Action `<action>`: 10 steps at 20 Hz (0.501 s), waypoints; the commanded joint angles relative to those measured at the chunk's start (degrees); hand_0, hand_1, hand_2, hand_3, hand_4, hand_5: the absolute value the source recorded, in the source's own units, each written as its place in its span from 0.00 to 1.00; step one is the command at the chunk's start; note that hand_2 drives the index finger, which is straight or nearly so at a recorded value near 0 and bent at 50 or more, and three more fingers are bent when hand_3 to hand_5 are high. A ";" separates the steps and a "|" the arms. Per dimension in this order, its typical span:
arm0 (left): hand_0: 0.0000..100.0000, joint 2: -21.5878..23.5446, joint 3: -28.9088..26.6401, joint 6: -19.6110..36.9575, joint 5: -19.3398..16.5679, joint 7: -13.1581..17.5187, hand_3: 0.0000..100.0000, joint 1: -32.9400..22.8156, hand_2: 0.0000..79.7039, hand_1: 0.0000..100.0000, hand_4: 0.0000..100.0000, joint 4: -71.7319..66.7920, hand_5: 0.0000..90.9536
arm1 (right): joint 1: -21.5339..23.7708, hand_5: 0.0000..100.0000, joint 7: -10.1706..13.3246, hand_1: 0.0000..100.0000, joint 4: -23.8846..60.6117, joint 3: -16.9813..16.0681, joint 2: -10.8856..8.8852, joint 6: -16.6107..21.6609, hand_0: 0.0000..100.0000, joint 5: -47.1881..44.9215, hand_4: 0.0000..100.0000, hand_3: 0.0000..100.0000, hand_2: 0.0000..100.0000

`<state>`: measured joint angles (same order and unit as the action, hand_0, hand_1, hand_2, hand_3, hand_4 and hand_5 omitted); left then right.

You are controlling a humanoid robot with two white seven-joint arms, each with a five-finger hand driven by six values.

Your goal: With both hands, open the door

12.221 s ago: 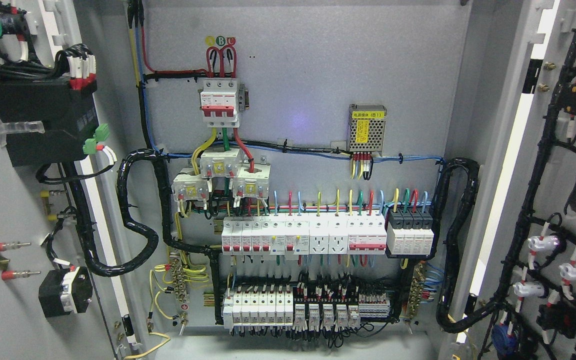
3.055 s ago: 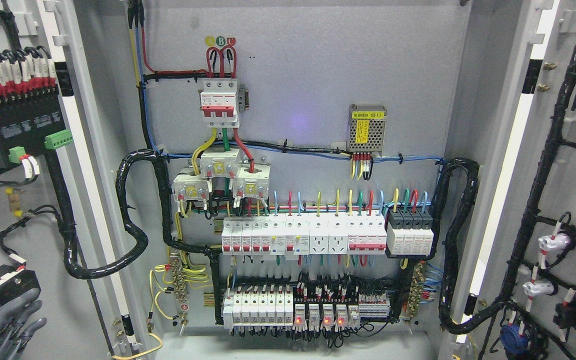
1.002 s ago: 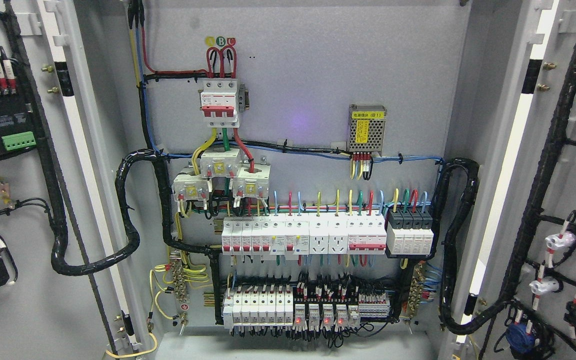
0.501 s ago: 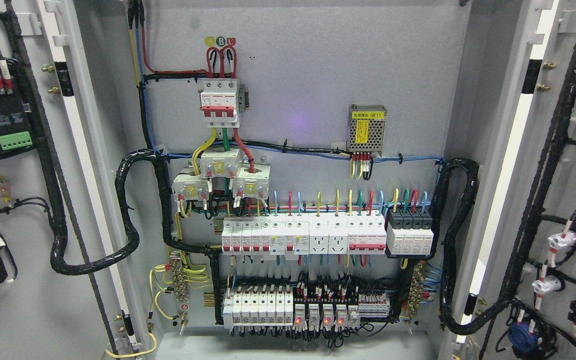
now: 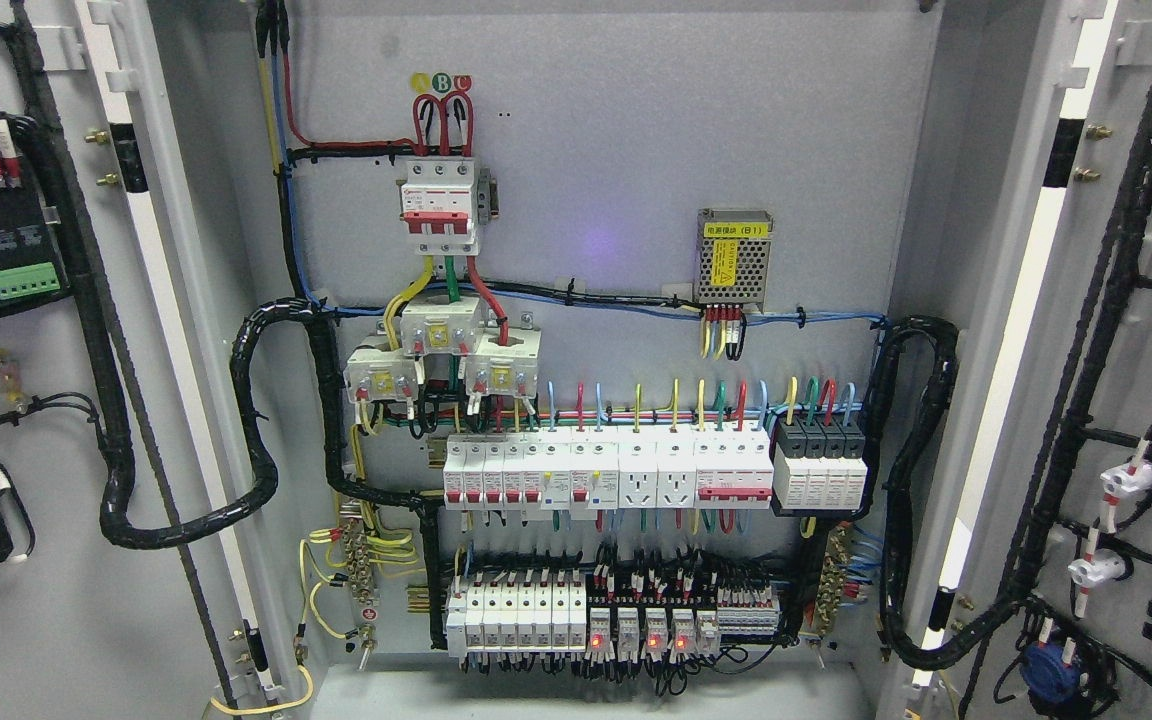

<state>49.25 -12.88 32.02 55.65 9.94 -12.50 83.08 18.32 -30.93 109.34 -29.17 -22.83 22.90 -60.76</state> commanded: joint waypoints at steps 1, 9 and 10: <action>0.00 0.76 0.13 -0.02 0.42 0.00 0.00 0.19 0.00 0.00 0.00 -2.04 0.00 | 0.14 0.00 -0.10 0.00 -0.71 -1.32 -0.02 0.04 0.00 -0.06 0.00 0.00 0.00; 0.00 1.73 0.31 -0.64 1.65 0.00 0.00 0.54 0.00 0.00 0.00 -2.31 0.00 | 0.93 0.00 -0.10 0.00 0.52 -1.76 0.33 0.30 0.00 -0.24 0.00 0.00 0.00; 0.00 1.73 0.31 -0.64 1.91 -0.09 0.00 0.55 0.00 0.00 0.00 -2.31 0.00 | 1.36 0.00 -0.10 0.00 0.95 -1.85 0.33 0.30 0.00 -0.33 0.00 0.00 0.00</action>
<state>50.10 -12.73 31.37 56.92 9.94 -12.14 81.74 18.93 -30.81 109.28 -30.07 -22.71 23.05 -60.87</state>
